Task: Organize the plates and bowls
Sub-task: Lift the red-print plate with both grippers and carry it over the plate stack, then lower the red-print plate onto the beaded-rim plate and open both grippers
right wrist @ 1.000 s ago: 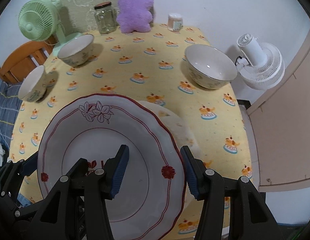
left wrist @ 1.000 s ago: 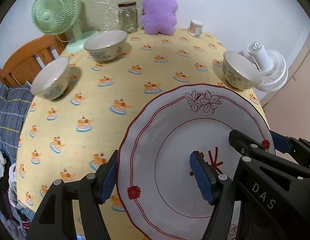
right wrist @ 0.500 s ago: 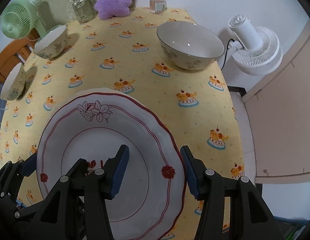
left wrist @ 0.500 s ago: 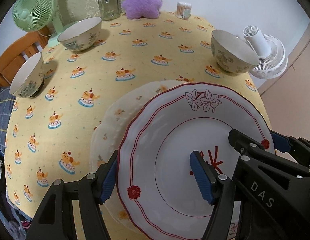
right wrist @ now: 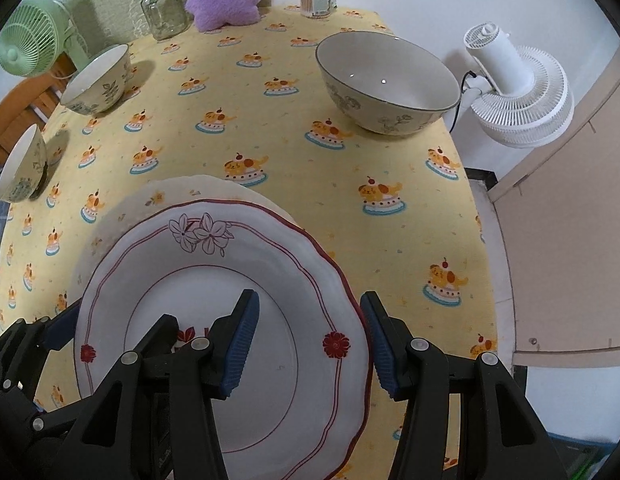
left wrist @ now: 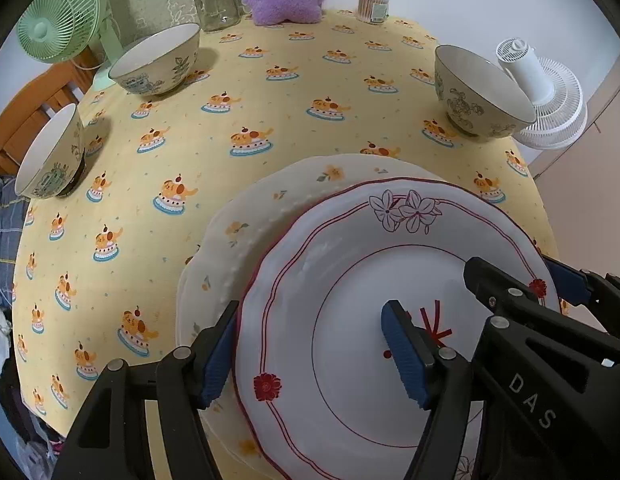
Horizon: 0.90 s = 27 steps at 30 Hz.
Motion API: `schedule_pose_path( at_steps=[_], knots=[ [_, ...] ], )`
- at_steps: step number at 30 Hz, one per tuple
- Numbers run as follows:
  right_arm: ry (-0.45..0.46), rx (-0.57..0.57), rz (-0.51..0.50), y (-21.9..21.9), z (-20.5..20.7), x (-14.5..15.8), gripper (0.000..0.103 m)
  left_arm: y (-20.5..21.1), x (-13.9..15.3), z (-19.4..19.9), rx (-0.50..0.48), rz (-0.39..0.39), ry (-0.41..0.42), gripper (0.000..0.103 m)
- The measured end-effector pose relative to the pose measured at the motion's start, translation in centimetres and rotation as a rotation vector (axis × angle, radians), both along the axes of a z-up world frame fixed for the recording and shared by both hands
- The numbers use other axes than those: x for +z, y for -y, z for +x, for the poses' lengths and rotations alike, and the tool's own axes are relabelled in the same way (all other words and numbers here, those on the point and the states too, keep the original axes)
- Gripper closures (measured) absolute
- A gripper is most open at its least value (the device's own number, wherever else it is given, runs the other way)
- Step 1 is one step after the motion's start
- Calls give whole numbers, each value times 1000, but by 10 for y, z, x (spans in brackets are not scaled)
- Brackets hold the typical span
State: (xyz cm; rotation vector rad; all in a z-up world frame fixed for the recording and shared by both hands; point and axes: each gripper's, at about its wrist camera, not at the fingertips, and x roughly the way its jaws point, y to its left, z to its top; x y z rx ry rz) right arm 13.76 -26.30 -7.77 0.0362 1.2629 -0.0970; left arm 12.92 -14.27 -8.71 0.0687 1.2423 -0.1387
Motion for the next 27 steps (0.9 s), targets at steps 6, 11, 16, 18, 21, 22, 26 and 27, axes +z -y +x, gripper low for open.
schedule_pose_path(
  at_steps=[6, 11, 16, 18, 21, 22, 26, 27],
  knots=[
    [0, -2, 23, 3, -1, 0, 47, 0, 0, 0, -1, -3, 1, 31],
    [19, -8, 43, 8, -9, 7, 54, 0, 0, 0, 2, -5, 3, 31],
    [17, -23, 31, 15, -13, 9, 71, 0, 0, 0, 10, -3, 5, 30],
    [19, -21, 24, 14, -14, 10, 71, 0, 0, -1, 11, -1, 6, 30],
    [19, -22, 25, 14, -14, 9, 72, 0, 0, 0, 12, 6, -1, 30],
    [19, -23, 25, 14, -14, 9, 72, 0, 0, 0, 12, 9, -5, 30],
    [13, -22, 30, 15, -14, 8, 72, 2, 0, 1, 5, 28, -16, 29],
    [12, -21, 31, 15, -13, 9, 72, 3, 0, 1, -1, 39, -21, 27]
  ],
)
